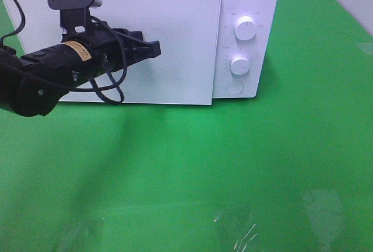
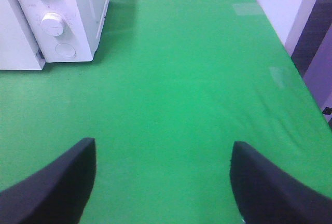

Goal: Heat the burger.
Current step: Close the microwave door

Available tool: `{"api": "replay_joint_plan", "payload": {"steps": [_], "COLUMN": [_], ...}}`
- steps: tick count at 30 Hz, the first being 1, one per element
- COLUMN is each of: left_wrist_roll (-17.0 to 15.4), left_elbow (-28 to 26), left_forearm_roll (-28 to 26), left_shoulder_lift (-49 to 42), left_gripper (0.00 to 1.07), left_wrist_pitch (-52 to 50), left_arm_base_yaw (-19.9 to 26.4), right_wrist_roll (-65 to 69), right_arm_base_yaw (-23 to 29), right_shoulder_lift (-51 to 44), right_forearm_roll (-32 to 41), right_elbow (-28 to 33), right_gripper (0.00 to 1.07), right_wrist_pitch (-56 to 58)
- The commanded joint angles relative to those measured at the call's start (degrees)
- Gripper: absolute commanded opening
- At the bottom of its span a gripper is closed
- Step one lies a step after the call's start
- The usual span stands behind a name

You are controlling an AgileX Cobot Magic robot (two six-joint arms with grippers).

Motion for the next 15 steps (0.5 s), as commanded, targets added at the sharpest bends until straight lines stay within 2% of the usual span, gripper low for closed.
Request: {"api": "replay_joint_plan", "payload": {"steps": [1, 6, 10, 15], "left_wrist_roll": [0.17, 0.11, 0.46, 1.03], "left_elbow": [-2.46, -6.82, -11.69, -14.32], "left_forearm_roll": [-0.8, -0.92, -3.32, -6.02], "left_shoulder_lift": [1.03, 3.9, 6.82, 8.31], "left_gripper": [0.0, 0.0, 0.0, 0.0], "left_wrist_pitch": [-0.06, 0.97, 2.86, 2.86], "left_arm_base_yaw": [-0.8, -1.66, -2.41, -2.41], "right_wrist_roll": [0.69, 0.69, 0.69, 0.69], "right_arm_base_yaw": [-0.29, -0.29, -0.29, -0.29], "right_shoulder_lift": [-1.43, -1.43, -1.43, -1.43], "right_forearm_roll": [0.17, 0.17, 0.17, 0.17], "right_elbow": [0.06, 0.06, 0.06, 0.06], "right_gripper": [0.71, 0.71, 0.71, 0.71], "right_wrist_pitch": [-0.4, -0.4, -0.4, -0.4]}}
